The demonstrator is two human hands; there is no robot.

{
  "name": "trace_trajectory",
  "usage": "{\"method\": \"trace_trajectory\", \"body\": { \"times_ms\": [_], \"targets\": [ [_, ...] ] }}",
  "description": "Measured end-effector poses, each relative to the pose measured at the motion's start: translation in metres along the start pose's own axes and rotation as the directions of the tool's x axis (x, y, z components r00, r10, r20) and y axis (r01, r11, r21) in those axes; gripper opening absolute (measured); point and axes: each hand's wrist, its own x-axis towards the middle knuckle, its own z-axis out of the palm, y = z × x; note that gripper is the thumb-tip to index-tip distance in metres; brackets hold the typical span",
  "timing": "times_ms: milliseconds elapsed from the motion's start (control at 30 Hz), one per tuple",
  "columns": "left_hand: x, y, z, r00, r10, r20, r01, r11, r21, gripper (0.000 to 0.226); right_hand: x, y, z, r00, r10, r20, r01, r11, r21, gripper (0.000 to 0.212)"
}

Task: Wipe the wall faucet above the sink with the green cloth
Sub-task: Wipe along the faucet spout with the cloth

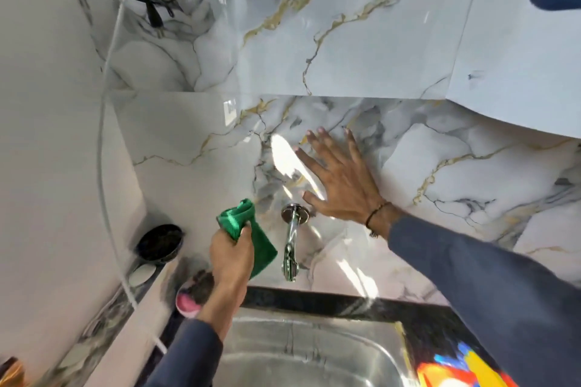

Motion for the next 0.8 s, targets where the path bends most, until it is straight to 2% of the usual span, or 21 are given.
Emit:
{"method": "trace_trajectory", "body": {
  "times_ms": [100, 200, 233, 300, 333, 400, 433, 500, 533, 600, 633, 667, 700, 733, 800],
  "targets": [
    [0.0, 0.001, 0.033, 0.988, 0.114, -0.103, -0.094, 0.978, 0.185, 0.019, 0.042, 0.025, 0.02, 0.983, -0.181, -0.038, 0.174, 0.974, -0.144, 0.082],
    [-0.009, -0.005, 0.079, 0.985, 0.172, 0.014, -0.171, 0.965, 0.198, 0.036, 0.056, 0.052, 0.048, 0.956, -0.287, -0.061, 0.265, 0.934, -0.241, 0.083],
    [-0.011, -0.008, 0.098, 0.978, 0.196, 0.069, -0.207, 0.939, 0.275, 0.044, 0.057, 0.058, 0.056, 0.947, -0.307, -0.095, 0.276, 0.929, -0.247, 0.083],
    [-0.023, -0.01, 0.128, 0.977, 0.135, 0.163, -0.205, 0.798, 0.567, 0.054, 0.06, 0.062, 0.069, 0.923, -0.345, -0.171, 0.298, 0.921, -0.249, 0.083],
    [-0.029, -0.005, 0.139, 0.979, 0.057, 0.194, -0.17, 0.75, 0.639, 0.06, 0.062, 0.064, 0.074, 0.911, -0.362, -0.199, 0.31, 0.917, -0.249, 0.083],
    [-0.032, 0.001, 0.156, 0.973, -0.022, 0.228, -0.162, 0.638, 0.753, 0.067, 0.063, 0.065, 0.084, 0.892, -0.383, -0.241, 0.325, 0.912, -0.25, 0.083],
    [-0.027, -0.001, 0.159, 0.967, -0.022, 0.255, -0.197, 0.572, 0.796, 0.063, 0.064, 0.066, 0.086, 0.885, -0.386, -0.259, 0.325, 0.912, -0.251, 0.083],
    [-0.015, -0.004, 0.154, 0.947, -0.056, 0.316, -0.239, 0.531, 0.813, 0.05, 0.065, 0.068, 0.089, 0.879, -0.383, -0.283, 0.323, 0.916, -0.237, 0.083],
    [-0.009, 0.0, 0.155, 0.945, -0.1, 0.31, -0.202, 0.569, 0.797, 0.049, 0.065, 0.068, 0.09, 0.877, -0.382, -0.29, 0.324, 0.918, -0.23, 0.082],
    [0.015, 0.004, 0.15, 0.946, -0.233, 0.228, -0.011, 0.676, 0.736, 0.045, 0.065, 0.066, 0.091, 0.873, -0.38, -0.304, 0.323, 0.92, -0.223, 0.082],
    [0.031, 0.004, 0.142, 0.931, -0.277, 0.239, 0.066, 0.77, 0.635, 0.04, 0.065, 0.066, 0.092, 0.872, -0.377, -0.311, 0.32, 0.921, -0.221, 0.083],
    [0.047, 0.005, 0.133, 0.896, -0.333, 0.294, 0.182, 0.879, 0.441, 0.037, 0.065, 0.067, 0.092, 0.872, -0.375, -0.316, 0.317, 0.922, -0.222, 0.083],
    [0.061, 0.001, 0.125, 0.844, -0.4, 0.358, 0.319, 0.91, 0.265, 0.038, 0.066, 0.066, 0.091, 0.871, -0.375, -0.318, 0.314, 0.922, -0.227, 0.083],
    [0.07, -0.006, 0.117, 0.779, -0.469, 0.416, 0.462, 0.878, 0.124, 0.041, 0.065, 0.066, 0.091, 0.871, -0.375, -0.318, 0.312, 0.921, -0.232, 0.083],
    [0.085, -0.027, 0.105, 0.664, -0.573, 0.481, 0.68, 0.73, -0.07, 0.047, 0.065, 0.065, 0.091, 0.873, -0.373, -0.313, 0.309, 0.921, -0.237, 0.083]
  ]
}}
